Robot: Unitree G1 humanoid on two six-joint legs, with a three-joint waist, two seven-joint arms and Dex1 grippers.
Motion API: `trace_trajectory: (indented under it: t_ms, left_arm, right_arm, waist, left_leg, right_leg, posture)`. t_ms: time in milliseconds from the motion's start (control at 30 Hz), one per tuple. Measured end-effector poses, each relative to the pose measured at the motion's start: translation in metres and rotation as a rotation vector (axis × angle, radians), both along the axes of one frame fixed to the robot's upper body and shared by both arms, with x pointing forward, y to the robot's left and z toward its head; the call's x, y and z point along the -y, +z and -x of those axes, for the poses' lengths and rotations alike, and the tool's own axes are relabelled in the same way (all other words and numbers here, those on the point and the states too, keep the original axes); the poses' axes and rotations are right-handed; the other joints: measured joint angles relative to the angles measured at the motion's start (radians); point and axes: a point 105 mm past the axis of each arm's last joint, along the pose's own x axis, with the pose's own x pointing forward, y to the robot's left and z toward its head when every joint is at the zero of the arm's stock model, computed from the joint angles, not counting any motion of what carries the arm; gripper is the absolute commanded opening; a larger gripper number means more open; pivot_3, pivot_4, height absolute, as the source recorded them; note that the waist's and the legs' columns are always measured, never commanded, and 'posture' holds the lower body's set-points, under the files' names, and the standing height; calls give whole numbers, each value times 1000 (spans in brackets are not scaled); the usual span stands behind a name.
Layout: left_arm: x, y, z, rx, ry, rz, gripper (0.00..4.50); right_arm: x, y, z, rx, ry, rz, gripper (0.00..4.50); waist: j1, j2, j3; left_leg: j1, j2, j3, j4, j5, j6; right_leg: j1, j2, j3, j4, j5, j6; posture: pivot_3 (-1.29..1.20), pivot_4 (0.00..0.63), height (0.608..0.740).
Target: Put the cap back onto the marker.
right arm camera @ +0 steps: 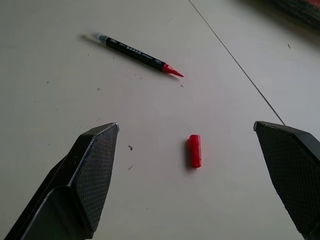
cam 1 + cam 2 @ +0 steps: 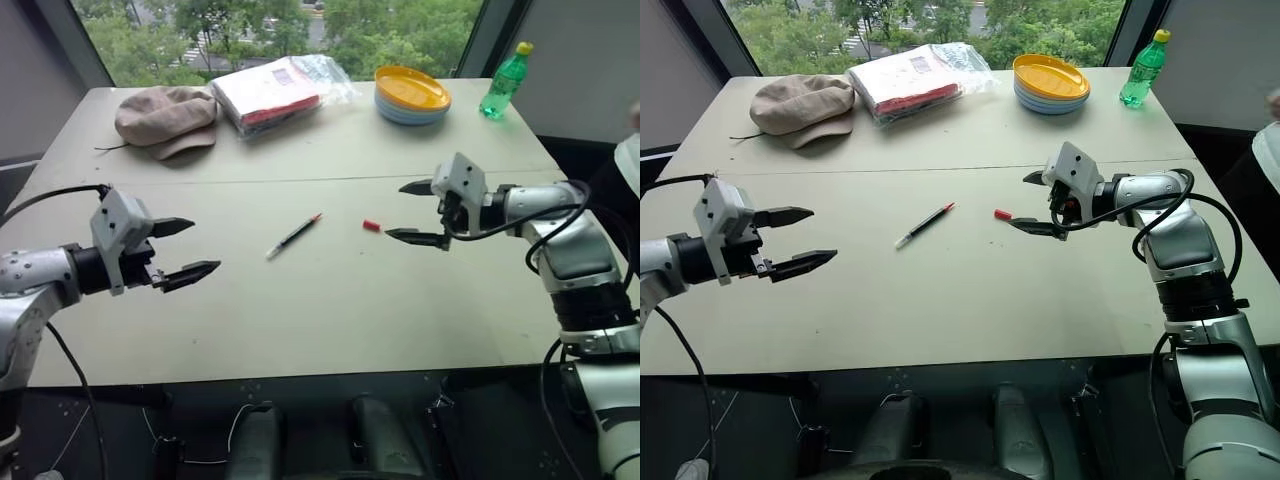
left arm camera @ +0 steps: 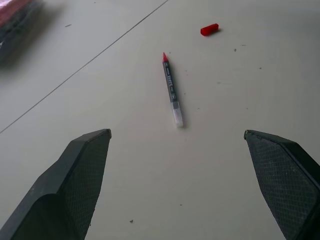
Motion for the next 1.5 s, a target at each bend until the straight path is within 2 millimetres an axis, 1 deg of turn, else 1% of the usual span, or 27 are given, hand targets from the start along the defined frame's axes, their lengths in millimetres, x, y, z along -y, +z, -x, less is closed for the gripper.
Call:
trace_trajectory:
  t_ms: [667,1000,1100,1167,1300,1500]
  left_arm:
    - [0,1,-3,12,21,13,4470]
    - [4,-1,-4,12,8,17,4470]
    - [9,-5,-7,4,2,32,4470]
    - [13,-6,-13,17,7,68,4470]
    - [31,-8,-37,63,31,173,4470]
    - [50,-32,-74,46,90,188,4470]
  right_arm:
    - [-1,0,0,2,3,2,4500]
    - [-1,0,0,2,3,2,4500]
    - [-1,0,0,2,3,2,4500]
    - [-1,-1,1,3,3,3,4500]
    - [-8,-5,4,6,16,-3,4500]
    - [-13,-15,10,-5,3,-14,4500]
  waist:
    - [0,0,0]
    - [0,0,0]
    - [1,0,0]
    - [3,0,0]
    - [8,0,0]
    - [6,0,0]
  left_leg:
    - [0,0,0,0,0,0]
    - [0,0,0,0,0,0]
    - [0,0,0,0,0,0]
    - [0,0,0,0,0,0]
    - [0,0,0,2,0,0]
    - [0,0,-1,2,0,0]
  right_leg:
    - [0,0,0,0,0,0]
    - [0,0,0,0,1,1]
    - [0,0,0,0,1,1]
    - [0,0,0,1,1,2]
    - [1,0,0,1,2,3]
    - [1,0,-1,1,2,3]
  posture:
    - [0,150,740]
    - [0,150,740]
    - [0,150,740]
    - [0,150,740]
    - [0,150,740]
    - [0,150,740]
